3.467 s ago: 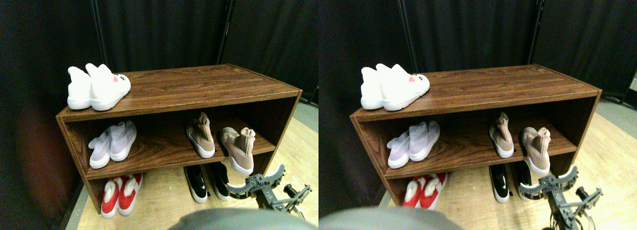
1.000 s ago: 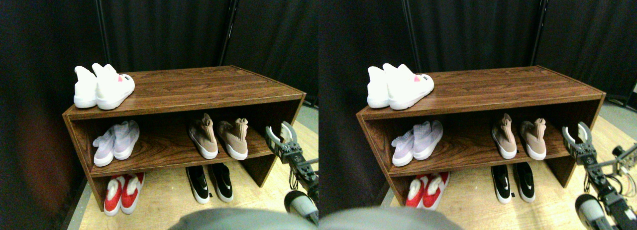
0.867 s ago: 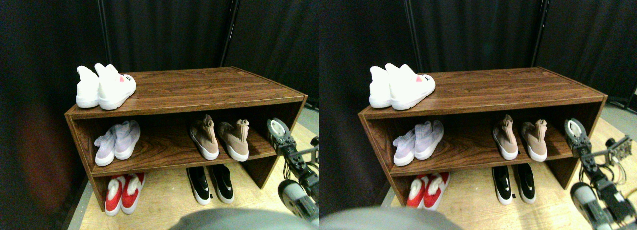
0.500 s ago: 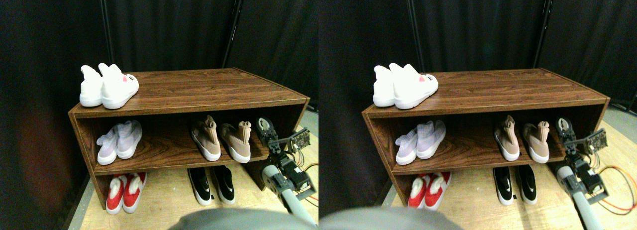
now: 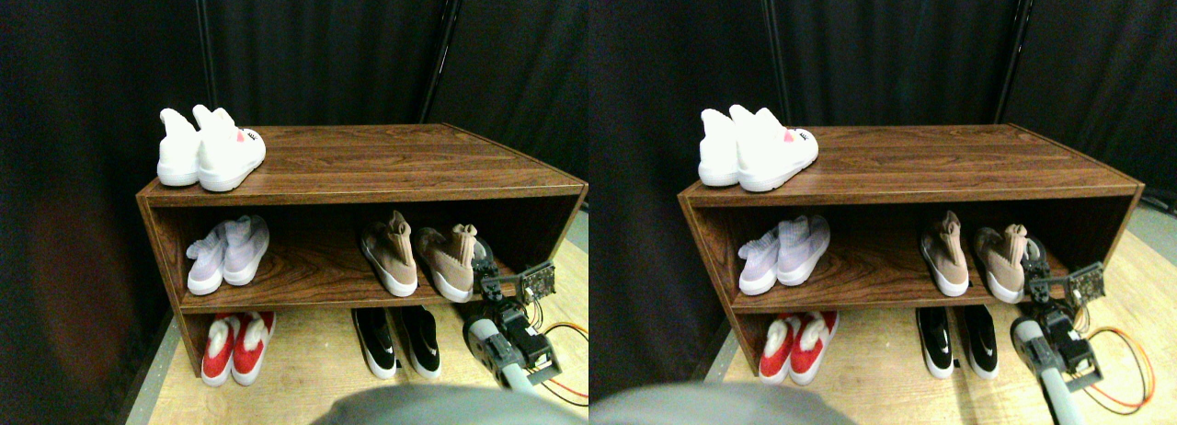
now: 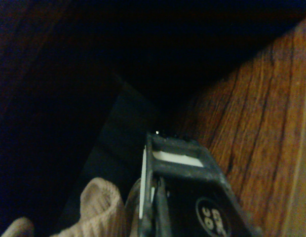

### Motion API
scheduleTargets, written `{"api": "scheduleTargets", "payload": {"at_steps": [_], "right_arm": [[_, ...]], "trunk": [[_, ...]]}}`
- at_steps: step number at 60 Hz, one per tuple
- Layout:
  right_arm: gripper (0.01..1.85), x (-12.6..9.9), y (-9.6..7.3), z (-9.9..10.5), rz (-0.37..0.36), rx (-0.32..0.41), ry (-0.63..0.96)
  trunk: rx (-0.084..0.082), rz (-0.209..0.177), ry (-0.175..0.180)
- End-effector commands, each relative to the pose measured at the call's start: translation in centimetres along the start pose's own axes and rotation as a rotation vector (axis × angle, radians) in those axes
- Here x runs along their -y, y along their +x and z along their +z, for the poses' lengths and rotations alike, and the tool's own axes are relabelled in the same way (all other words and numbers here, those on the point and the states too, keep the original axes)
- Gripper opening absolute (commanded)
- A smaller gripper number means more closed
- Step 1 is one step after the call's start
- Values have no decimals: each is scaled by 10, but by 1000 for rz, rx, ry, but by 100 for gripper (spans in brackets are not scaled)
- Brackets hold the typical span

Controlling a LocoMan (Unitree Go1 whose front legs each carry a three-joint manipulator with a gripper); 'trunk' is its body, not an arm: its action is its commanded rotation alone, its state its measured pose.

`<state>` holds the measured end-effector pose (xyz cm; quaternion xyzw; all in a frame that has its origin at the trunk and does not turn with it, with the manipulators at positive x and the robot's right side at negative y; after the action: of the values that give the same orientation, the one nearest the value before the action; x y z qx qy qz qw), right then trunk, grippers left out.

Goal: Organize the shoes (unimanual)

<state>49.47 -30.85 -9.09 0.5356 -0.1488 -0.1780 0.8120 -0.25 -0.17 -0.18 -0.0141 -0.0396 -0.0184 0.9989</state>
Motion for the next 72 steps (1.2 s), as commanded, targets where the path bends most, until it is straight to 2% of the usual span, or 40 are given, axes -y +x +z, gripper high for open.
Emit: {"api": "scheduleTargets", "payload": {"at_steps": [1, 22, 40, 53, 65, 72], "right_arm": [[6, -5, -3, -2, 22, -8, 21], [6, -14, -9, -18, 9, -68, 7], [6, -16, -5, -21, -15, -105, 37], [6, -21, -9, -23, -36, -82, 59], [6, -20, -8, -29, -10, -96, 36], [6, -21, -10, -29, -11, -79, 58]], "trunk": [[-15, 25, -12], [-14, 39, -23], [-12, 48, -26], [-13, 46, -23], [-15, 47, -22], [-18, 48, -24]]}}
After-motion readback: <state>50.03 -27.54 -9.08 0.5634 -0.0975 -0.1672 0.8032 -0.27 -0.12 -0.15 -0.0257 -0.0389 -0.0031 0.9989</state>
